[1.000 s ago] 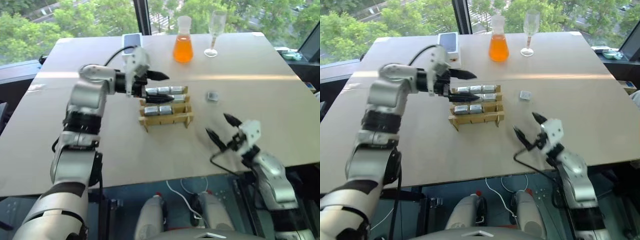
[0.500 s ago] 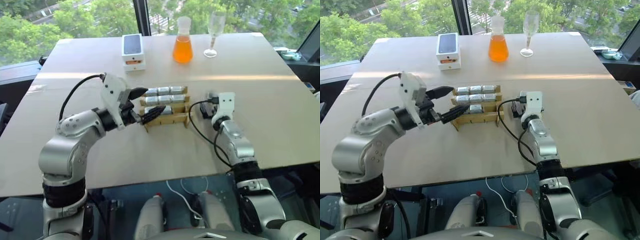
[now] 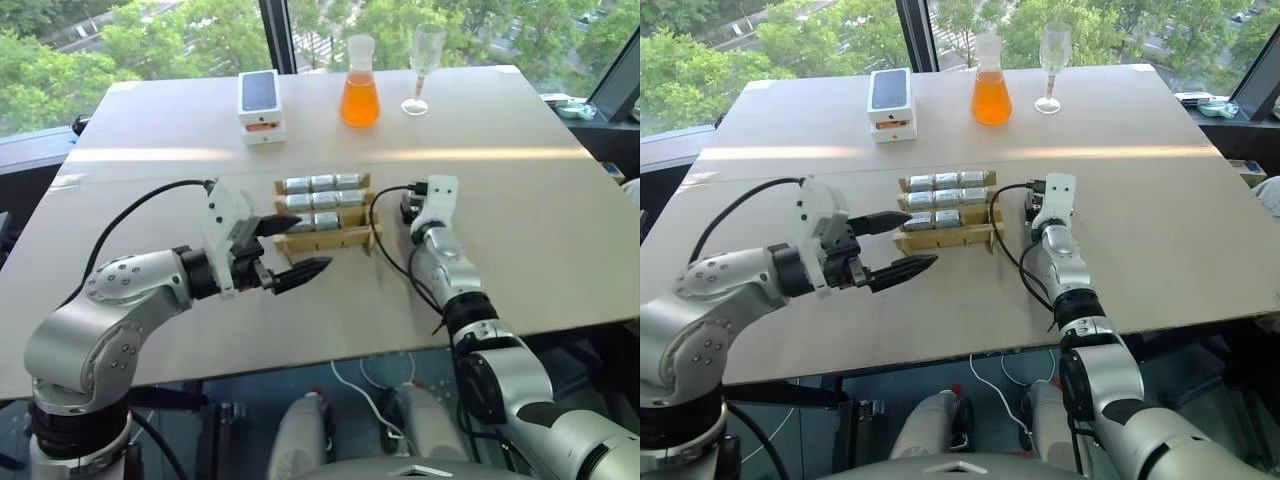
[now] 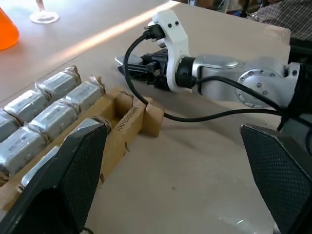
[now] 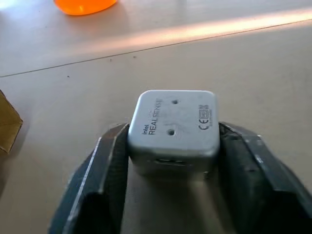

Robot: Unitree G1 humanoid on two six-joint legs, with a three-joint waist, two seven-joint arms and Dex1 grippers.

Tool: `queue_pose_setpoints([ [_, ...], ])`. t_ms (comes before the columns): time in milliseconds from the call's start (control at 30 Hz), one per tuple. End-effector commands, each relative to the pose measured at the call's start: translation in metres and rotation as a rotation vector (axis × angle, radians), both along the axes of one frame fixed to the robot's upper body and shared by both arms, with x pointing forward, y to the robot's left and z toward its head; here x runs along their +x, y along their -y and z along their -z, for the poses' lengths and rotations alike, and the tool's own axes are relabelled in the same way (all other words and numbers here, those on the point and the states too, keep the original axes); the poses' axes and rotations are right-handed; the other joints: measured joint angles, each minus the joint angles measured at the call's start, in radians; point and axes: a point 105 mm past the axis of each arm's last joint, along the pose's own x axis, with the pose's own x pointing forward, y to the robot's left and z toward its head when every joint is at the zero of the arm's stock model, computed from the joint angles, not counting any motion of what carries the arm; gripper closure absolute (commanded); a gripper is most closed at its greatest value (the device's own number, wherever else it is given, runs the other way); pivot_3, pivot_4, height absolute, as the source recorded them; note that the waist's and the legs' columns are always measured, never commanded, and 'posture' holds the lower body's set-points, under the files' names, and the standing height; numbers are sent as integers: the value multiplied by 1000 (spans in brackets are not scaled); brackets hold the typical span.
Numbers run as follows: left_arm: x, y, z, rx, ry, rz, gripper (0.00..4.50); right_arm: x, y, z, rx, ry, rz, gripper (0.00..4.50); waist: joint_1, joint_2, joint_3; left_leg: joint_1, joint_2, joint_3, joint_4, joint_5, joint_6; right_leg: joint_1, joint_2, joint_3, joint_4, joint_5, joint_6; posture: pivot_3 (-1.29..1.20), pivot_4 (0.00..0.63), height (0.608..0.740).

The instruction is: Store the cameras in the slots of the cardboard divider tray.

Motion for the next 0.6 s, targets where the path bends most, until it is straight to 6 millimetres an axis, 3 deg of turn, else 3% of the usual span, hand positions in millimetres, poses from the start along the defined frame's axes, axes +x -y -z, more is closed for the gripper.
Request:
queue_pose_setpoints([
  [33, 2, -5, -5, 15, 30, -10, 0, 0, 10, -2, -7, 23, 25, 2598, 0, 0, 0, 0, 0, 0, 0, 0, 0, 0, 0, 0, 0, 0, 0, 0, 150, 740],
  [100, 4, -5, -7, 9, 36, -8, 0, -1, 14, -2, -15, 36, 19, 2598, 1, 0, 0, 0, 0, 0, 0, 0, 0, 0, 0, 0, 0, 0, 0, 0, 150, 740],
  [267, 12, -4, -18, -44, 52, 21, 0, -12, 22, -23, -132, 209, -182, 2598, 13, 0, 0, 0, 0, 0, -1, 0, 0, 0, -1, -1, -2, 0, 0, 0, 150, 740],
  [433, 26, -10, -18, -38, 18, 73, 0, -49, 18, -50, -419, 435, -610, 2598, 11, 2, 2, -1, -1, 0, -2, 0, 0, 0, 0, 0, -4, 0, 0, 0, 150, 740],
  [600, 46, -7, -21, -8, 0, 151, 0, -81, 1, -80, -621, 587, -895, 2598, 2, 2, 2, 0, 2, 1, -5, 0, 0, 0, 4, 1, -6, -1, 2, 0, 150, 740],
])
